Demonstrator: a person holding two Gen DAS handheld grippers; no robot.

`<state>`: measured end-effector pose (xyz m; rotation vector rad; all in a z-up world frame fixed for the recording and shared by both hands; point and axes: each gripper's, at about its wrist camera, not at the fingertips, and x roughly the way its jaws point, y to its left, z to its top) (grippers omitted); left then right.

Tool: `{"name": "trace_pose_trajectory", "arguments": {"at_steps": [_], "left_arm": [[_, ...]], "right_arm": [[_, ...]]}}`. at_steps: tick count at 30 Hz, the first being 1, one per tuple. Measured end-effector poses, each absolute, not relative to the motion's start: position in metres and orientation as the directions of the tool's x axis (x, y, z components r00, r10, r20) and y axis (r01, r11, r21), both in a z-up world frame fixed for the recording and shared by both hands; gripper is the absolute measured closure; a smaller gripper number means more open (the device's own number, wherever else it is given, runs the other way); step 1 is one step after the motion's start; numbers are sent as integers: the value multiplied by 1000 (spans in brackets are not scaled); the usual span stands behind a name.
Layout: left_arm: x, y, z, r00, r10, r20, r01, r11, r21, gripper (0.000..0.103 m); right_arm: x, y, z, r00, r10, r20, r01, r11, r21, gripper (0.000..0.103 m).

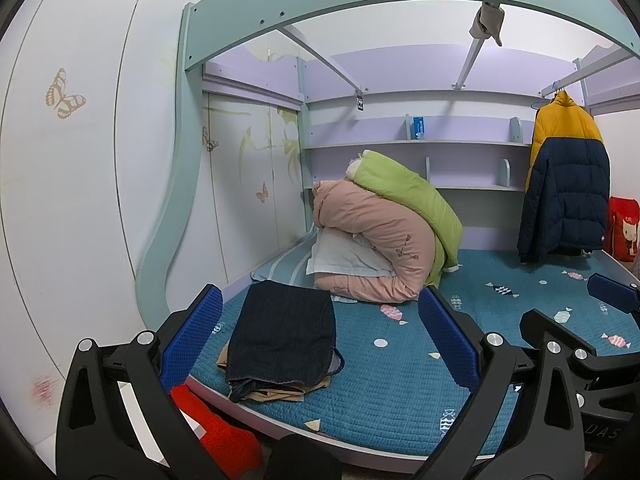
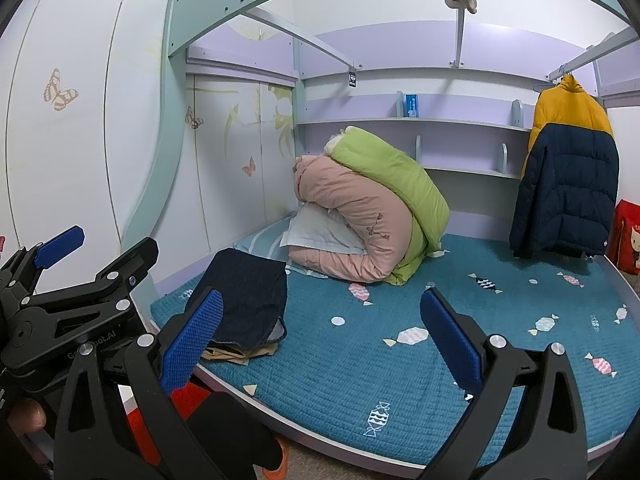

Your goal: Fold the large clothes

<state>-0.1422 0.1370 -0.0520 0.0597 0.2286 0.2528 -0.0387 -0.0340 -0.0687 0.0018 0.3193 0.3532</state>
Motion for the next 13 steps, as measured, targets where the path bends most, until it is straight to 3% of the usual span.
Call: {"name": "trace_pose_trajectory", "arguments": {"at_steps": [13], "left_arm": [[-121, 144, -67, 933, 244, -264, -221, 968, 115, 5]], "right_arm": [[-22, -33, -78, 876, 333, -349, -335, 940, 57, 7]]}}
